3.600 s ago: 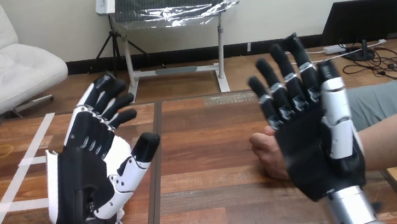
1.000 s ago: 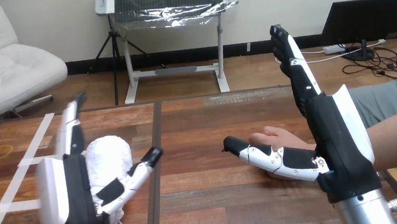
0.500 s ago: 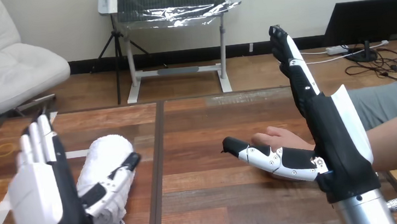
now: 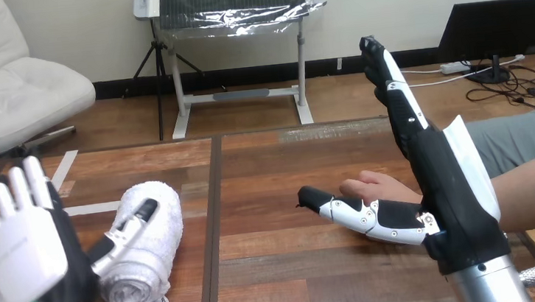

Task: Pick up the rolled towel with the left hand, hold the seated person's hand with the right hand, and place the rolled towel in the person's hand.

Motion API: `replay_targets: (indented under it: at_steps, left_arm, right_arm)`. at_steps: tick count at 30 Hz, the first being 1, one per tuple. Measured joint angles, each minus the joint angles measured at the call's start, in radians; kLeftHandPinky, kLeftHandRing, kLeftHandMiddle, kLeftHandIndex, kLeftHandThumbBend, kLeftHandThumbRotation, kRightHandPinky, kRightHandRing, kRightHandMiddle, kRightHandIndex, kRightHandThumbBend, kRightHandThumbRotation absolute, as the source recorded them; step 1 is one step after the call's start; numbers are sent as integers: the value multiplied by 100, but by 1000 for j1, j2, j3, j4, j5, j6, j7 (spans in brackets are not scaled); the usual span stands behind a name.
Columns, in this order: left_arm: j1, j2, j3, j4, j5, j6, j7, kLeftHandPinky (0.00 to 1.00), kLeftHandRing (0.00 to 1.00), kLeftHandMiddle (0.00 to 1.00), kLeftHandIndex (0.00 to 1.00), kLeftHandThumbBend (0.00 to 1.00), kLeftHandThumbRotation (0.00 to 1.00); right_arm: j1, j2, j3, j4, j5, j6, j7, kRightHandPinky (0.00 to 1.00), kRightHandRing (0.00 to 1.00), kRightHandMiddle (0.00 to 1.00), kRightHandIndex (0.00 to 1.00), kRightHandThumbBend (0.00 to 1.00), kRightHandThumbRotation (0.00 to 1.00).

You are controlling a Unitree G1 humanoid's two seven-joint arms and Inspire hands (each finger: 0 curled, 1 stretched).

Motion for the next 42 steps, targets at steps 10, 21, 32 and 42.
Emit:
replay_targets:
  at_steps: [10,21,32,42]
  left_arm:
    - [-106,58,-25,118,3,93,7,100,100,100,100,100,89]
    - [-182,85,-46,208,-40,142,-17,100,100,100,100,100,92]
    - [-211,99,-67,215,-129,189,-155,100,99,100,100,100,92]
    - [-226,99,-67,217,-259,191,-267,92,95,97,97,100,86]
  right_arm:
    - [0,-1,0,0,0,0,0,100,100,100,100,74,0]
    - [0,-2,1,0,2,5,1,100,100,100,100,73,0]
    - [0,-4,0,-1,5,15,6,100,100,100,100,72,0]
    - [0,-4,0,-9,10,31,13,100,100,100,100,71,0]
